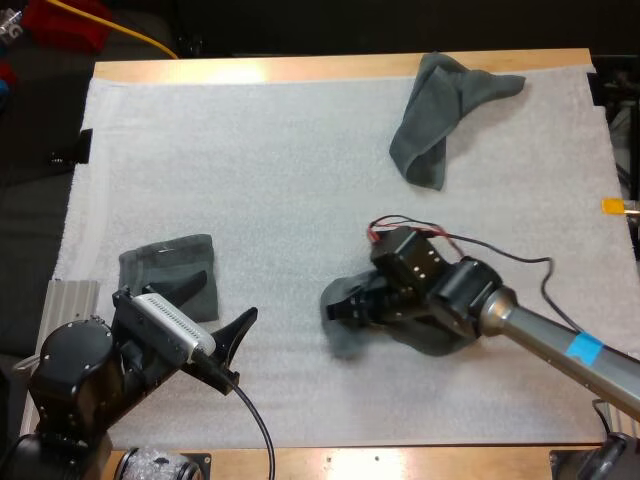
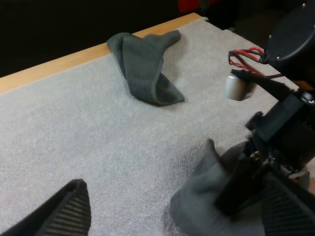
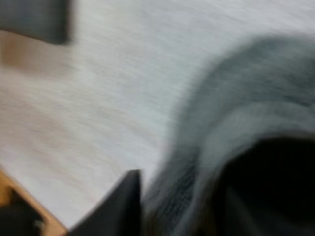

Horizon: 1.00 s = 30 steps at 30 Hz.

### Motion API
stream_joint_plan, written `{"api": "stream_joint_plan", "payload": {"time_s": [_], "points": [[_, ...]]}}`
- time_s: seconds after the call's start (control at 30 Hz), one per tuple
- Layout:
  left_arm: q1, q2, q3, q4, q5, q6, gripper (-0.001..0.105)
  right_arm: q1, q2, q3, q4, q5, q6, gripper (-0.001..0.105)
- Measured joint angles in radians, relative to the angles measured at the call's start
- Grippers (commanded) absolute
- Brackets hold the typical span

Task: Pick towel from pile, fold and stack

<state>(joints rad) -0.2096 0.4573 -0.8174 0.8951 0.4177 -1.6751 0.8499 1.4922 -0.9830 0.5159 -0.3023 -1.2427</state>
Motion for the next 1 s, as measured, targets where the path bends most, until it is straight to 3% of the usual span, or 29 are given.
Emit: {"api": "stream_joint_plan", "payload": {"time_s": [0.1,0.3,0.57,0.73,0.83,1.0], "points": [[0.0,0.0,0.0,0.005,0.0,0.0,0.069,0.031,0.0,-0.01,-0.118,-0.012,0.015,0.068],[0.0,0.0,0.0,0.016,0.0,0.0,0.069,0.049,0.0,-0.045,-0.212,-0.017,0.021,0.069],[0.0,0.0,0.0,0.022,0.0,0.0,0.069,0.049,-0.009,-0.045,0.027,0.048,-0.037,0.069],[0.0,0.0,0.0,0.022,0.0,0.0,0.069,0.046,-0.053,-0.045,0.124,0.283,-0.055,0.069],[0.0,0.0,0.0,0.022,0.0,0.0,0.069,0.019,-0.055,-0.045,0.132,0.316,-0.019,0.069],[0.0,0.0,0.0,0.022,0.0,0.0,0.069,-0.151,-0.055,-0.045,0.162,0.277,0.123,0.069]]}}
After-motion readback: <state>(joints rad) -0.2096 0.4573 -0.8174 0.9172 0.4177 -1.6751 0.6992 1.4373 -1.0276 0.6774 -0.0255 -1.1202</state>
